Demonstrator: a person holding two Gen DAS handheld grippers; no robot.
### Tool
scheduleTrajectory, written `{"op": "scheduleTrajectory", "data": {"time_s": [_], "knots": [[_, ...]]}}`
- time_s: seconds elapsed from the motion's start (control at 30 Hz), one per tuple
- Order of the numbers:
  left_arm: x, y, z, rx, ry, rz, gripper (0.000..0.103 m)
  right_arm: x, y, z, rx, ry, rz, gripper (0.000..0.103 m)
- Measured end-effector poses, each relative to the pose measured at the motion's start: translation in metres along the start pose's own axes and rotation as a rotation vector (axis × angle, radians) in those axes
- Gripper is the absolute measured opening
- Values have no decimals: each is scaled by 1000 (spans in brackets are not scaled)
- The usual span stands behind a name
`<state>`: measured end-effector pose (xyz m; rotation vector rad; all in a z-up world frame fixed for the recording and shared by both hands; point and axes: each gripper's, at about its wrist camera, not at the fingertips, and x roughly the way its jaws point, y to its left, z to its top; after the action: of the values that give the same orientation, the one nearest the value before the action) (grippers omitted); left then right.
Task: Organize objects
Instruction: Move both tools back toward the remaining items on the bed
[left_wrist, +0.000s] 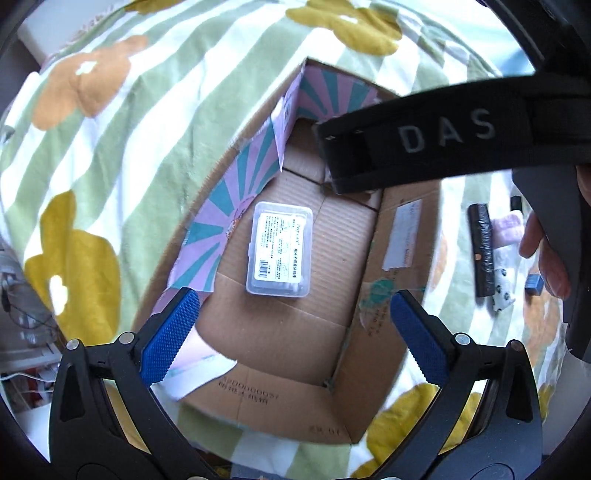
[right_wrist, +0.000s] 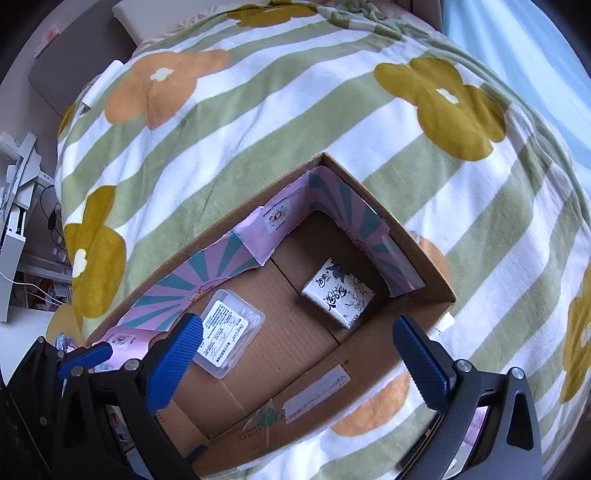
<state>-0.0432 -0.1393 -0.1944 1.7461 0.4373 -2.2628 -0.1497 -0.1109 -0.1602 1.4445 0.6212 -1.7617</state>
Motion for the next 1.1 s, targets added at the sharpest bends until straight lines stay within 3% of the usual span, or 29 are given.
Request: {"op": "scheduleTrajectory", "data": {"time_s": [0.27, 0.47, 0.87, 1.1], "knots": [[-70, -7, -24, 70, -54, 6, 103, -70, 9, -34, 42, -78, -21, 103], [-111, -15, -38, 116, -65, -29, 103, -118, 5, -73, 145, -136, -61, 103], [-156, -55, -47, 279, -150, -130, 103, -192, -41, -189, 518, -248, -217, 103], [-166, -92, -49, 387, -169, -183, 103, -213, -61, -260, 679, -253, -281, 103]]}}
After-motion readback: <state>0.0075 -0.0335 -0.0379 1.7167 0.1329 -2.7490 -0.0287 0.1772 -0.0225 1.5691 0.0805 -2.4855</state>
